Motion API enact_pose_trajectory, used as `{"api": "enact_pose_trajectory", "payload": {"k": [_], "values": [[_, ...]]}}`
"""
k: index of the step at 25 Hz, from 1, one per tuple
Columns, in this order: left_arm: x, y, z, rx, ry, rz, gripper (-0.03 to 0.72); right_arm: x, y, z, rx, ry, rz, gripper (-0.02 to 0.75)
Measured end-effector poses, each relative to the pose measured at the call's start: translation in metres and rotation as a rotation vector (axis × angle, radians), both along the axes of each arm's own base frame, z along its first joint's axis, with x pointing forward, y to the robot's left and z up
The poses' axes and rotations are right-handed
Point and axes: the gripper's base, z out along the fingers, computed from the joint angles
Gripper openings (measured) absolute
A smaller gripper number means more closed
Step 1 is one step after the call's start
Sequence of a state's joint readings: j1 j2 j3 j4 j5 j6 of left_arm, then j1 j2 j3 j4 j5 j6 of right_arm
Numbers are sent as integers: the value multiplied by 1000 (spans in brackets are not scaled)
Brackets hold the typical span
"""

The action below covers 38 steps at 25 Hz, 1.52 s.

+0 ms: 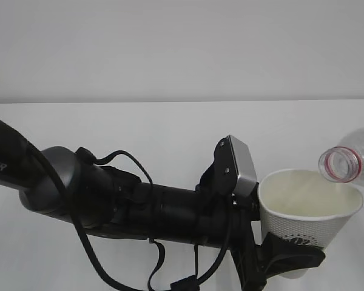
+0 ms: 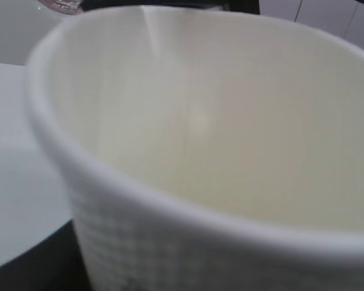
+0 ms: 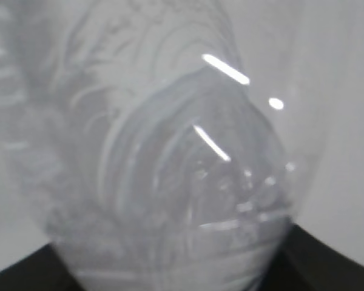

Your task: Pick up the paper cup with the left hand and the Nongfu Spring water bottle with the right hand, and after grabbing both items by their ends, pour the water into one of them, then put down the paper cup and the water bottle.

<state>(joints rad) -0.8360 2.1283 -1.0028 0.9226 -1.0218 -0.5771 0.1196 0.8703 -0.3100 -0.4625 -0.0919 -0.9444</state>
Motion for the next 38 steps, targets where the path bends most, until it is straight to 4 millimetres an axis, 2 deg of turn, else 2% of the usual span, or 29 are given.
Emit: {"api": "enact_pose_trajectory", "payload": {"k": [38], "values": [[0, 0, 0, 2, -1, -1, 512, 2, 1, 6, -77, -88, 35, 419]]}}
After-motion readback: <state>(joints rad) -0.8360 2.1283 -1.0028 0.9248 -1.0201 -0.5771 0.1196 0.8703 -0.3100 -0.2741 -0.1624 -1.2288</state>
